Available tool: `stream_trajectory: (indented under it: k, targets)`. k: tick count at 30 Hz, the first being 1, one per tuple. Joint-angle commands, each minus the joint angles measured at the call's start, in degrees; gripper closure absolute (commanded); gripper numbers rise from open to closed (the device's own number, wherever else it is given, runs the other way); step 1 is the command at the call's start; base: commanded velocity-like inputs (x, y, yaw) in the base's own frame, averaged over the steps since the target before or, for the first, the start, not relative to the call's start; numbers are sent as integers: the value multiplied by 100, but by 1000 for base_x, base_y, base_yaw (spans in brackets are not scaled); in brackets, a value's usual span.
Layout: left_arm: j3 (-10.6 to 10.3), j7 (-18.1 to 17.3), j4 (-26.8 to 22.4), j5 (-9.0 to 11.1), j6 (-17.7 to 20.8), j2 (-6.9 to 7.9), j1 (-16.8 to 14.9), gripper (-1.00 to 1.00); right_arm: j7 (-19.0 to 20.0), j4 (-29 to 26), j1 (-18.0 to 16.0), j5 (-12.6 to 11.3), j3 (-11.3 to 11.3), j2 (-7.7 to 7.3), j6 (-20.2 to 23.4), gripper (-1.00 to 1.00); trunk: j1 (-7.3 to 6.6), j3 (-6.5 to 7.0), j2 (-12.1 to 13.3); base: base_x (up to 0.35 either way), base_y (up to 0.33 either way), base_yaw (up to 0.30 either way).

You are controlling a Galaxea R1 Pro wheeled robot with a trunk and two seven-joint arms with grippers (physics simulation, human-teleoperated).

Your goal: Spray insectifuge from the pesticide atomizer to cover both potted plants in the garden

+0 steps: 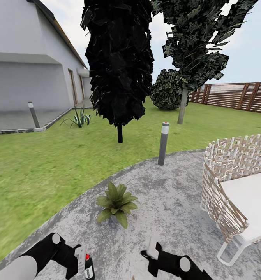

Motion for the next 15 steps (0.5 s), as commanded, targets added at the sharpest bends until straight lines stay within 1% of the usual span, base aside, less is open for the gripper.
stream_trajectory:
  k: [1, 3, 6, 8, 10, 12, 13, 15]
  targets:
    - [-24, 3, -8, -25, -56, -7, -2, 100, 57, -18, -4, 65, -8, 40, -35, 100, -1, -6, -2, 0, 0, 0]
    - [-24, 4, -8, -28, -55, -29, -2, 100, 233, -37, -10, 85, -8, 106, -35, 100, -1, -6, -2, 0, 0, 0]
    - [-39, 10, -14, -36, -59, -98, -3, 100, 430, -65, -18, 212, -8, 165, -33, 100, -1, -6, -2, 0, 0, 0]
    - [-66, 12, -17, -38, -58, -158, -2, 100, 477, -103, -21, 328, -8, 219, -30, 100, -1, -6, -2, 0, 0, 0]
    - [-125, 25, -24, -39, -57, -258, -7, 100, 509, -157, -23, 458, -8, 283, -28, 100, -1, -6, -2, 0, 0, 0]
    - [-145, 29, -49, -41, -64, -325, -6, 100, 516, -200, -23, 493, -8, 352, -27, 100, -1, -6, -2, 0, 0, 0]
    - [-186, 30, -104, -45, -68, -344, -4, 100, 519, -210, -23, 499, -8, 378, -26, 100, -1, -6, -2, 0, 0, 0]
    - [-360, 35, -157, -42, -68, -360, -4, 100, 573, -218, -23, 503, -8, 456, -26, 100, -1, -6, -2, 0, 0, 0]
